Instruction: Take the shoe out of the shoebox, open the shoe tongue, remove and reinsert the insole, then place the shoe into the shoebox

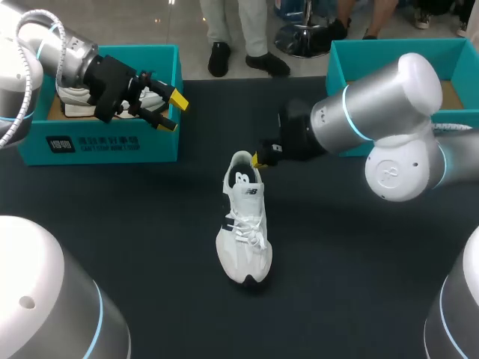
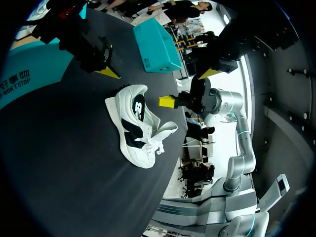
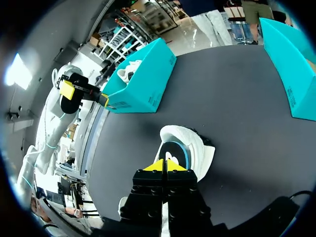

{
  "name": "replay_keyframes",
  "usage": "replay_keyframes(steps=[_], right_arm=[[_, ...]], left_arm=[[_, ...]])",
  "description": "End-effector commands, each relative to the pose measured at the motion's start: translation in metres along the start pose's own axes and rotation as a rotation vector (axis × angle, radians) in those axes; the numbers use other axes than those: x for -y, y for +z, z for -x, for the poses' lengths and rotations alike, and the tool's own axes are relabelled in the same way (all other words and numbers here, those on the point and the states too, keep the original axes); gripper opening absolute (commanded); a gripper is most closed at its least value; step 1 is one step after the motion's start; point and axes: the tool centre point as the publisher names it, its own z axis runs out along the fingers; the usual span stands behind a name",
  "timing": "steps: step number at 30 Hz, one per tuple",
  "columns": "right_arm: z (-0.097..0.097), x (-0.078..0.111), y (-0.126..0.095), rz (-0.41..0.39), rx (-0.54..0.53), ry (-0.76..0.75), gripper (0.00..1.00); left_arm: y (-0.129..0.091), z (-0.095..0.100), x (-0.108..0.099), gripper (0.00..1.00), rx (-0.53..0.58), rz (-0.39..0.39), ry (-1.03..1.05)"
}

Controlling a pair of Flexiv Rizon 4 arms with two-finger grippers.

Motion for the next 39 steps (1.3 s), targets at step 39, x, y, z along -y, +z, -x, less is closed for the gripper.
replay_keyframes(steps=[39], right_arm=[[-0.008,0.003,0.032,-0.079,0.549,0.073,0.00]], left_arm=[[0.000,0.000,0.000,1.00,-0.001,-0.001,0.001]])
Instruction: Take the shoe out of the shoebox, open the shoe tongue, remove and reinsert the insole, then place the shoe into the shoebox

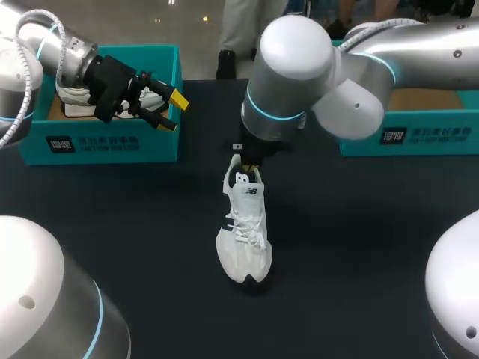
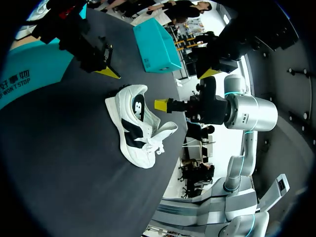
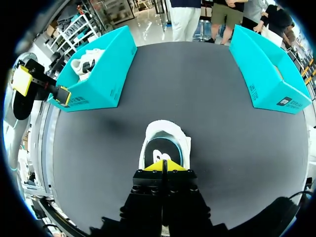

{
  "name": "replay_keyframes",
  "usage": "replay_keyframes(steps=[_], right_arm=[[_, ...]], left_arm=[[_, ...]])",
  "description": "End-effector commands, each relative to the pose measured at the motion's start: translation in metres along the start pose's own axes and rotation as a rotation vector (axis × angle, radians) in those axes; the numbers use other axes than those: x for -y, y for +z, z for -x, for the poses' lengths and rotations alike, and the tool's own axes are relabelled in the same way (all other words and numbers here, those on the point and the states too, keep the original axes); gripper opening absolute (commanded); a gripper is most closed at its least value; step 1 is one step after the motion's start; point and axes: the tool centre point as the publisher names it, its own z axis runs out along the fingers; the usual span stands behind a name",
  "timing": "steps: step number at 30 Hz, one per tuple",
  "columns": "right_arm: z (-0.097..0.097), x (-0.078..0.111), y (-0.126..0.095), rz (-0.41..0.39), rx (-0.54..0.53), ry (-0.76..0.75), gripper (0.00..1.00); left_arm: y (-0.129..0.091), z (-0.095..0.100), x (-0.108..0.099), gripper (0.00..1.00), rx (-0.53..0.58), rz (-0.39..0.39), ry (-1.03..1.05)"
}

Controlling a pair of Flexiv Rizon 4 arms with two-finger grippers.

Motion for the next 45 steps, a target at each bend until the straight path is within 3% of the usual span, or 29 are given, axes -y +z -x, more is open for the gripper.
replay_keyframes(steps=[1,14,31,37,45], right_arm=[[-0.010,-0.001,0.019,-0.014,0.032,0.009,0.00],[-0.005,0.000,0.040,-0.016,0.001,0.020,0.00],[-0.001,0.016,0.069,-0.097,0.009,0.017,0.00],[-0.003,0.008,0.053,-0.059,0.017,0.012,0.00],[-0.001,0.000,0.067,-0.054,0.016,0.002,0.00]], left_arm=[[0.000,0.000,0.000,1.00,-0.001,-0.001,0.001],[0.000,0.000,0.000,1.00,-0.001,-0.001,0.001],[0.000,0.000,0.000,1.00,-0.001,-0.001,0.001],[0.000,0.000,0.000,1.00,-0.001,-0.001,0.001],[0.000,0.000,0.000,1.00,-0.001,-0.001,0.001]])
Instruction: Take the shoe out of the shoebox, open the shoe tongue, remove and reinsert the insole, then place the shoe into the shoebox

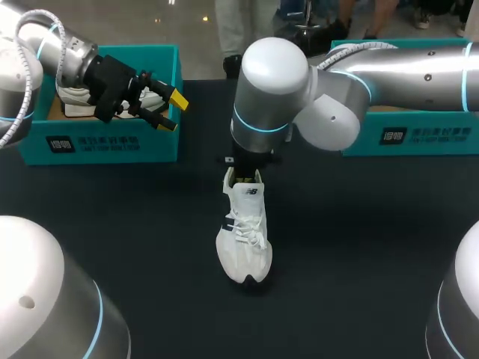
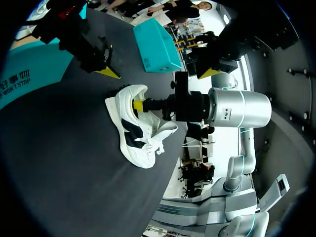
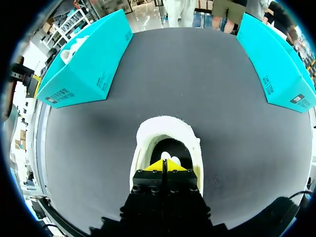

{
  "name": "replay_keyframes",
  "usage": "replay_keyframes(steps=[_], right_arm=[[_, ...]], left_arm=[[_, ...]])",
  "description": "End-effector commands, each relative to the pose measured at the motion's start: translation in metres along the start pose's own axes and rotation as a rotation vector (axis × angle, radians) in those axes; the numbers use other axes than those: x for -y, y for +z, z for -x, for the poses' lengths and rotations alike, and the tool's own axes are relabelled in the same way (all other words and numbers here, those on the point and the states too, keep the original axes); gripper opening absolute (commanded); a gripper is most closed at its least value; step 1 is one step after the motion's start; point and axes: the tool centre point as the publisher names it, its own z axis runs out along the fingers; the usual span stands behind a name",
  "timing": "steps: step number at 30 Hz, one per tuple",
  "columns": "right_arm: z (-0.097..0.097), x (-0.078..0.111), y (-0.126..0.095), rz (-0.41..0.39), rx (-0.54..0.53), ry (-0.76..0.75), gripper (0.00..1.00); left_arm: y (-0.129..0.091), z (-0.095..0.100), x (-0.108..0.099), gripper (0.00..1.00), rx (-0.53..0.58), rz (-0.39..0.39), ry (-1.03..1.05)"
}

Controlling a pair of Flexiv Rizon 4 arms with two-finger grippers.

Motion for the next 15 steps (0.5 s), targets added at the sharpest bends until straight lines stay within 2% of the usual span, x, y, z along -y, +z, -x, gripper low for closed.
replay_keyframes(steps=[1,7,15], right_arm=[[0.001,-0.005,0.012,-0.001,-0.001,0.009,0.00],[0.002,-0.009,0.025,-0.029,0.003,0.017,0.00],[0.000,-0.001,0.032,-0.078,0.016,0.026,0.00]], left_arm=[[0.000,0.000,0.000,1.00,-0.001,-0.001,0.001],[0.000,0.000,0.000,1.00,-0.001,-0.001,0.001],[0.000,0.000,0.000,1.00,-0.001,-0.001,0.001]])
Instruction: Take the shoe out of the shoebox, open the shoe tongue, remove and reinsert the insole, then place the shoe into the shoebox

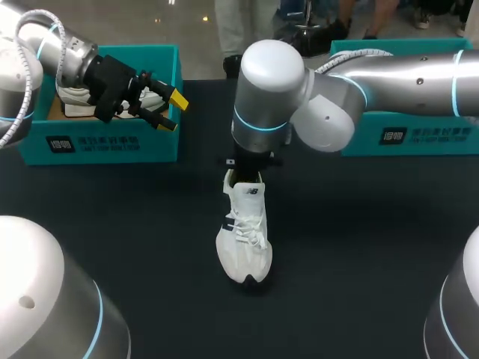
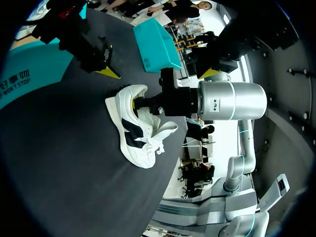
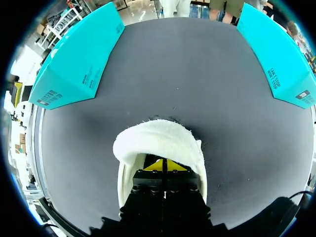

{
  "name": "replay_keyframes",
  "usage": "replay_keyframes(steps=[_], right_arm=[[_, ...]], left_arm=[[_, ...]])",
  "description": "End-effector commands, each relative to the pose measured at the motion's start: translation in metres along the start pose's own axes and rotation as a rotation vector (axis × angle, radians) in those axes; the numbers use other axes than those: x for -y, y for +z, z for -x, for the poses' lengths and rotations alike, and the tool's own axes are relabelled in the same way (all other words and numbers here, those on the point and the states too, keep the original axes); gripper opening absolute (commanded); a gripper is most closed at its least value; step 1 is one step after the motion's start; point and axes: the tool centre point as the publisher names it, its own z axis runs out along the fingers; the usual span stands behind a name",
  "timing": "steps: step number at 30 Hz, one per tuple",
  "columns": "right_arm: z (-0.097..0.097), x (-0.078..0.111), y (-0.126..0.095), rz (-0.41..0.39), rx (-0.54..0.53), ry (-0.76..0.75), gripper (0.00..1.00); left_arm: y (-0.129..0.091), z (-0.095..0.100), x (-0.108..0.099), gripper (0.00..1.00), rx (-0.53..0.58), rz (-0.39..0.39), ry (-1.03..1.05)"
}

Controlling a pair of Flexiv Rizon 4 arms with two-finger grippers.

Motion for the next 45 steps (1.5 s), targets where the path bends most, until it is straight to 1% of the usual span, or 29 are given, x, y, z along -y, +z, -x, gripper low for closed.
replay_keyframes(steps=[1,4,8,12,18,25,30,32,37,40,45], right_arm=[[-0.005,0.000,0.005,-0.014,0.009,-0.005,0.00],[-0.005,0.003,-0.006,-0.020,0.018,-0.004,0.00],[-0.004,0.010,-0.024,-0.064,0.036,0.011,0.00],[-0.002,0.021,-0.031,-0.123,0.051,0.019,0.00],[0.000,0.034,-0.020,-0.164,0.048,0.021,0.00],[0.004,0.042,-0.002,-0.214,0.050,0.024,0.00],[0.004,0.047,0.001,-0.245,0.056,0.019,0.00],[0.003,0.048,-0.004,-0.254,0.064,0.014,0.00],[0.004,0.049,-0.027,-0.251,0.081,0.016,0.00],[0.004,0.051,-0.039,-0.278,0.069,0.028,0.00],[0.004,0.055,-0.050,-0.328,0.074,0.031,0.00]], left_arm=[[0.000,0.000,0.000,1.00,-0.001,-0.001,0.001],[0.000,0.000,0.000,1.00,-0.001,-0.001,0.001],[0.000,0.000,0.000,1.00,-0.001,-0.001,0.001],[0.000,0.000,0.000,1.00,-0.001,-0.001,0.001],[0.000,0.000,0.000,1.00,-0.001,-0.001,0.001],[0.000,0.000,0.000,1.00,-0.001,-0.001,0.001],[0.000,0.000,0.000,1.00,-0.001,-0.001,0.001],[0.000,0.000,0.000,1.00,-0.001,-0.001,0.001],[0.000,0.000,0.000,1.00,-0.001,-0.001,0.001],[0.000,0.000,0.000,1.00,-0.001,-0.001,0.001],[0.000,0.000,0.000,1.00,-0.001,-0.001,0.001]])
